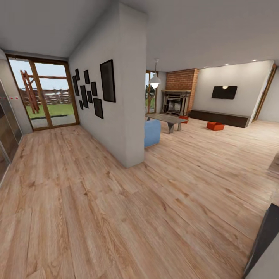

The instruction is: Move the two storage containers from the living room to the garage. In the garage, place one container on the floor and stack the other container on top of it (either order is fine).

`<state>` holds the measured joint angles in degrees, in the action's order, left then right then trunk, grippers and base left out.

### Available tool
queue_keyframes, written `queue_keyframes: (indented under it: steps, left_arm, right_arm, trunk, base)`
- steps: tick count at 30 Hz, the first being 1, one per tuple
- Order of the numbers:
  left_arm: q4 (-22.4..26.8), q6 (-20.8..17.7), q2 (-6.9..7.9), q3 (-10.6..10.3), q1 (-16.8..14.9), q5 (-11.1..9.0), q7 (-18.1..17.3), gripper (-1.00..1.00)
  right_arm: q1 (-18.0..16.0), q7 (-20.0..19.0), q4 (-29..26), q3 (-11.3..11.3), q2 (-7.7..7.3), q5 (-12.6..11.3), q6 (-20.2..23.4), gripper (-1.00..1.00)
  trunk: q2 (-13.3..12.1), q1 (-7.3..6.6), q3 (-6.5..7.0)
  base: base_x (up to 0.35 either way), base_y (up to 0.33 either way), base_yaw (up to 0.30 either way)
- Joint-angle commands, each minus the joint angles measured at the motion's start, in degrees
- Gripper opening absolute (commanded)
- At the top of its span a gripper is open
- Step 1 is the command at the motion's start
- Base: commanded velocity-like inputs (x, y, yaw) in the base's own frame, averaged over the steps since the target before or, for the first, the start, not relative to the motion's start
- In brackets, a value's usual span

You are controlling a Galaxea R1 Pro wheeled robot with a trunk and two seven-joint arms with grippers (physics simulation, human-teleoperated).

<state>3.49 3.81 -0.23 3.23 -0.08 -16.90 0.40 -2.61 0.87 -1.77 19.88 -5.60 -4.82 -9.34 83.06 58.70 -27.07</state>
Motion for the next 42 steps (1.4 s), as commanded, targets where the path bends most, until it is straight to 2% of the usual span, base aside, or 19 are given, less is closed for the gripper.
queue_keyframes:
  steps: [1,12,24,42]
  left_arm:
    - [0.0,0.1,-0.03,0.3,0.0,-0.1,0.0,1.00]
    - [0.0,0.1,-0.03,0.3,0.0,-0.1,0.0,1.00]
    - [0.0,0.1,0.05,0.3,0.0,-0.1,0.0,1.00]
    - [0.0,0.1,0.01,0.3,0.0,-0.1,0.0,1.00]
  right_arm:
    - [0.0,0.1,0.0,0.5,-0.01,-0.5,-0.2,1.00]
    - [0.0,0.1,0.0,0.7,-0.03,-0.3,-0.4,1.00]
    - [0.0,0.2,0.0,-0.3,0.02,-1.1,-0.7,1.00]
    - [0.0,0.2,0.0,-0.1,0.04,-0.9,-0.5,1.00]
  trunk:
    - [0.0,0.03,-0.05]
    - [0.0,0.03,-0.05]
    - [0.0,0.03,-0.05]
    - [0.0,0.03,-0.05]
  base:
    - [0.326,0.000,0.002]
    - [0.326,0.000,0.000]
    - [0.326,0.000,-0.011]
    - [0.326,0.000,-0.260]
